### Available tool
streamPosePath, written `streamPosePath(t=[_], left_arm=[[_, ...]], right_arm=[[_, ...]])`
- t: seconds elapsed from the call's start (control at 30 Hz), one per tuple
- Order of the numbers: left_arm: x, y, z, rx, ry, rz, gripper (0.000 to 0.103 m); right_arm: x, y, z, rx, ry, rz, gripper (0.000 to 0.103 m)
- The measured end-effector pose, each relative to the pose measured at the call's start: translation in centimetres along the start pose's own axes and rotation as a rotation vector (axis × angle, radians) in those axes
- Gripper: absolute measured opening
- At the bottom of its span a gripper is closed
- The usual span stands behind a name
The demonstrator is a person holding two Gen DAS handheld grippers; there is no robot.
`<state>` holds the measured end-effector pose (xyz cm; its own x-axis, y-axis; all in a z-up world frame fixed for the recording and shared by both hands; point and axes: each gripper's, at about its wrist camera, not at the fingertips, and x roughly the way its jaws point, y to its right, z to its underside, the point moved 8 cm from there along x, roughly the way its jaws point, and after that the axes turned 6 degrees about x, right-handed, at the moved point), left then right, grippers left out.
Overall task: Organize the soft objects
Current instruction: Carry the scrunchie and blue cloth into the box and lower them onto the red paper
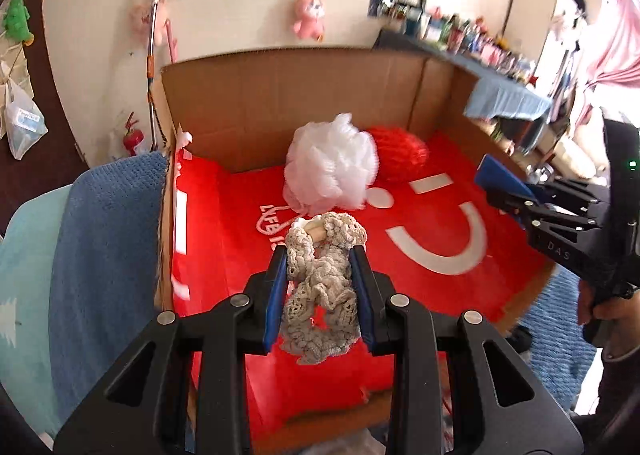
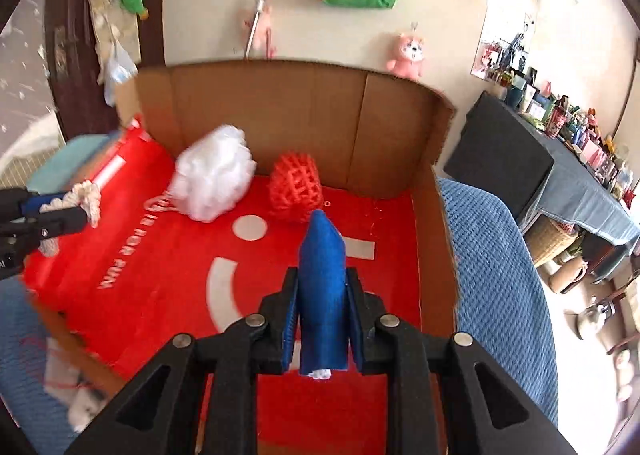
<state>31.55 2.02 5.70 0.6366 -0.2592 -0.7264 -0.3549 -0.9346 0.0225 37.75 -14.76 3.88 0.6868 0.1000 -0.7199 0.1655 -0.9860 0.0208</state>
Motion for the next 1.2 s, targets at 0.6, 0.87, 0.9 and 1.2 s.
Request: streamPosePath(t=[0.6, 0.87, 0.9, 1.2], left_arm=[[8.2, -3.2, -0.6, -0.028, -0.223, -0.100, 0.029], [9.5, -3.7, -0.4, -0.055, -0.254, -0.097, 0.029], [9.6, -3.7, -0.3, -0.056, -0.257, -0.095, 0.029], [10.3, -3.7, -0.6, -0.045, -0.273, -0.095, 0.030]], right_arm=[[7.4, 1.5, -0.5, 0.044, -0.243, 0.029, 0.024], [8.5, 1.6, -0.3, 0.057, -0.281, 0.023, 0.024], [8.5, 1.6, -0.3, 0.055, -0.281, 0.026, 0.025], [8.9, 1.8, -0.3, 0.052, -0.284, 0.032, 0.028]])
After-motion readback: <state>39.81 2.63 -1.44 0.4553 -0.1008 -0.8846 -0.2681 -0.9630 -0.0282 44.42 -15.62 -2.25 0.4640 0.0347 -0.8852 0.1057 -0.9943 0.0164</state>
